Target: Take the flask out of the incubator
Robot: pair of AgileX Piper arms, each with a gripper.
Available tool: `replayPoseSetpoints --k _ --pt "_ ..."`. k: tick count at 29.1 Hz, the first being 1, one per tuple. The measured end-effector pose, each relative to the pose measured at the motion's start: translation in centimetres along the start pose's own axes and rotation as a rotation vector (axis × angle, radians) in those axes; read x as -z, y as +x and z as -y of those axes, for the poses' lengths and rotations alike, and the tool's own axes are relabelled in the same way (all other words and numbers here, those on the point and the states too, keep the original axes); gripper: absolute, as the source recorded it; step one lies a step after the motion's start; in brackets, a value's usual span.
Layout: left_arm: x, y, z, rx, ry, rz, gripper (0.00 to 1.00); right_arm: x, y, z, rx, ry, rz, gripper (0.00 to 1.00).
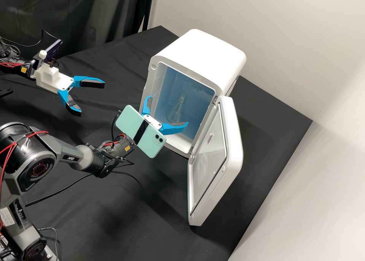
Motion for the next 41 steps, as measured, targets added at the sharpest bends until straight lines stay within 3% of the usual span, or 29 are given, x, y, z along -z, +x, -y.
replayPoseSetpoints --k 12,18,23,28,31,41 --pt "0.0 0.0 0.0 0.0 0.002 0.0 1.0 0.0 0.0 0.0 0.0 0.0 0.0 1.0" --pt "-0.4 0.1 0.07 0.0 0.032 0.01 1.0 0.0 0.0 0.0 -0.001 0.004 -0.001 1.0" --pt "-1.5 0.2 0.3 0.008 0.038 0.049 1.0 0.0 0.0 0.0 -0.006 0.005 -0.007 1.0" --pt "-1.9 0.3 0.61 0.019 0.034 0.063 1.0 -0.4 0.2 0.5 -0.004 0.003 -0.011 1.0" --pt "-1.9 0.4 0.61 0.017 0.052 0.06 1.0 -1.0 0.2 0.9 0.011 -0.002 0.001 1.0" --pt "-2.0 0.4 0.6 0.013 0.06 0.053 1.0 -1.9 0.2 1.4 0.029 -0.001 0.03 1.0"
